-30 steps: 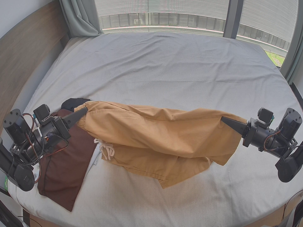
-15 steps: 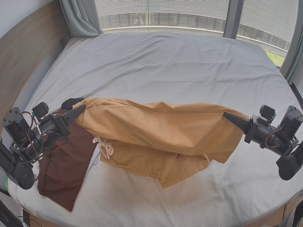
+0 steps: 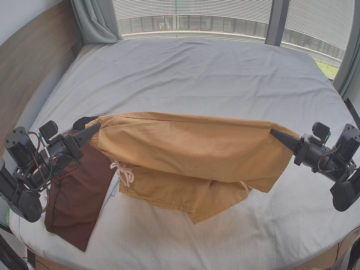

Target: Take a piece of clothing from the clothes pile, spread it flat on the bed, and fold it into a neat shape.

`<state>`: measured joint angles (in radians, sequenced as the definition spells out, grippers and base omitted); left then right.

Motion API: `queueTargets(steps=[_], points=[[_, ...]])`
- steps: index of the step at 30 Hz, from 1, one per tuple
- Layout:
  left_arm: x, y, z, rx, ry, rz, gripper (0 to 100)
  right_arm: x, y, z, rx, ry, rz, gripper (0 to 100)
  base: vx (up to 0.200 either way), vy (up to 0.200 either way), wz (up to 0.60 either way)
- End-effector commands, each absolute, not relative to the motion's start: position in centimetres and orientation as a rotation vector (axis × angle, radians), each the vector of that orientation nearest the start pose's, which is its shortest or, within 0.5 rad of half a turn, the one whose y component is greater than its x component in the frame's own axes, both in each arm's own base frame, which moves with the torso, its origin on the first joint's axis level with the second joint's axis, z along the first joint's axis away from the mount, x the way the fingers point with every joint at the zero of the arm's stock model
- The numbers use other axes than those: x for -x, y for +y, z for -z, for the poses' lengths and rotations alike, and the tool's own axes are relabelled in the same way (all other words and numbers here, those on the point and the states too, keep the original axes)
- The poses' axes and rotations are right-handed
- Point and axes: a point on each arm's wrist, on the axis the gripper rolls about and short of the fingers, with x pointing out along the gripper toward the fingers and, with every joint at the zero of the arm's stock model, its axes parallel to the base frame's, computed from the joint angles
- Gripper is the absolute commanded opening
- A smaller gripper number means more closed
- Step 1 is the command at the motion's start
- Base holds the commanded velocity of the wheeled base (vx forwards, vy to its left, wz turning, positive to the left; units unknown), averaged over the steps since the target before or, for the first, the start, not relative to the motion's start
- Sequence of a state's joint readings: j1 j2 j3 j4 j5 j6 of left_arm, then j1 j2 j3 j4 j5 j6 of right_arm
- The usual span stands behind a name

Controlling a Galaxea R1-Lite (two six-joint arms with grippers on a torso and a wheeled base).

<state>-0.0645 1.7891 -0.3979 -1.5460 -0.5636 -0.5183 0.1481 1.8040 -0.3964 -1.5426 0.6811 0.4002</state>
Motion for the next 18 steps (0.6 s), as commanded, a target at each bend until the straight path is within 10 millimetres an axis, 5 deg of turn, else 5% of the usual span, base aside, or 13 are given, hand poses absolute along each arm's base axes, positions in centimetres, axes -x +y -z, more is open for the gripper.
queueTargets(steps=[1,18], points=[[-27.34,-2.53,-14.44,0.466,0.024,0.625,0,-26.51,4.99,-14.56,-0.339,0.028,-0.828,0,0.000,0.000,0.00],[-27.64,-2.38,-14.47,0.465,0.018,0.620,0,-26.76,4.31,-14.53,-0.337,0.023,-0.804,0,0.000,0.000,0.00]])
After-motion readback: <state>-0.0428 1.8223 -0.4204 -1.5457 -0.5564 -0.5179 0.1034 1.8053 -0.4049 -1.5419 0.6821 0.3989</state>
